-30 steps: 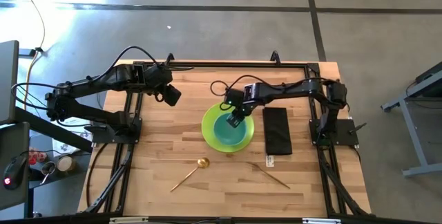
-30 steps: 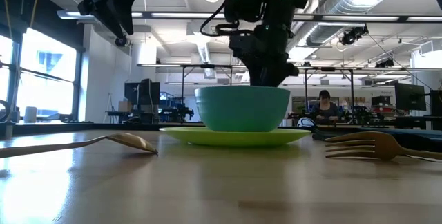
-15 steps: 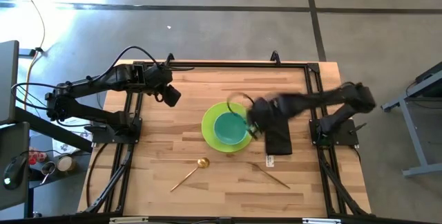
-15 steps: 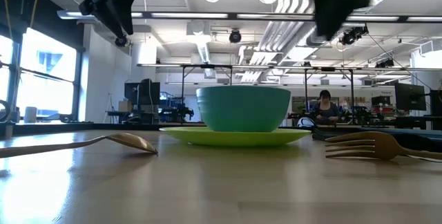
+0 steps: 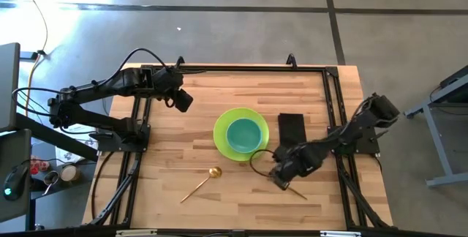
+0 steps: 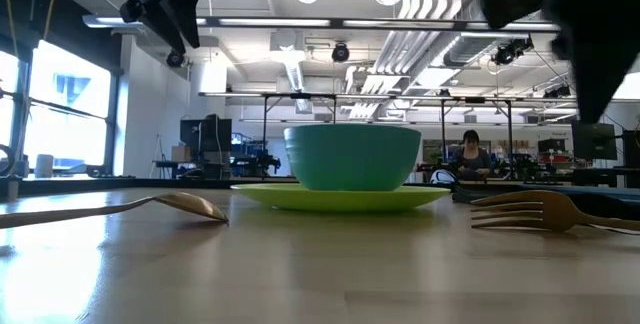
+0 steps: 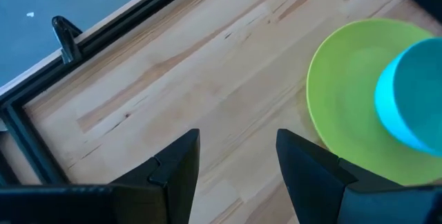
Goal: Set table place
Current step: Put the gold fork beside the plate
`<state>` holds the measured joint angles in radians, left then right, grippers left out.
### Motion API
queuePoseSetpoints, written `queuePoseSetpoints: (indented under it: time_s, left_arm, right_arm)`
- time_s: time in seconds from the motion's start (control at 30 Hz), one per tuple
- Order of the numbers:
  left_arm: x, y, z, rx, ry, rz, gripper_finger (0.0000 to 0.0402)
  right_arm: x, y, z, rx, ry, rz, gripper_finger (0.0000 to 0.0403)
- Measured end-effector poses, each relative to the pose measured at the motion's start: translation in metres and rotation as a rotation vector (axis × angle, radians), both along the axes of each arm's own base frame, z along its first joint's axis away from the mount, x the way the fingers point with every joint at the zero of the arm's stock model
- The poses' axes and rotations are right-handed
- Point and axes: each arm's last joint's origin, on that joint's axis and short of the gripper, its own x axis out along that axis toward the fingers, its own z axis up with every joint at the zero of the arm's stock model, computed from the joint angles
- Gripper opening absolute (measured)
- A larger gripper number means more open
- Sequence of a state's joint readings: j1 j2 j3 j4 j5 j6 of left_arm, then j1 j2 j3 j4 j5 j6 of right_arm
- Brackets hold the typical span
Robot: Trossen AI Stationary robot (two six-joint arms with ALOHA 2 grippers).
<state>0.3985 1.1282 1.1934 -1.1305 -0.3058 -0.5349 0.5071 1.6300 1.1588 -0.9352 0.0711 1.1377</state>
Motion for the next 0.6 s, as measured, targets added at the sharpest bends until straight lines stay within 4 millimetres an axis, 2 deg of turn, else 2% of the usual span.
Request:
queuePoseSetpoints:
  time_s: [0.13,0.37,0.6]
  left_arm:
    - [0.001,0.0,0.001,-0.002,-0.021,0.009,0.0184]
    - [0.001,0.0,0.0,-0.019,-0.028,0.015,0.0184]
    - [0.001,-0.001,0.0,-0.033,-0.032,0.023,0.0184]
  right_arm:
    - [0.021,-0.007,-0.014,-0.025,-0.048,0.183,0.0131]
    - [0.04,-0.014,-0.043,0.024,0.004,0.406,0.0131]
    - [0.047,-0.012,-0.046,0.067,-0.046,0.448,0.0131]
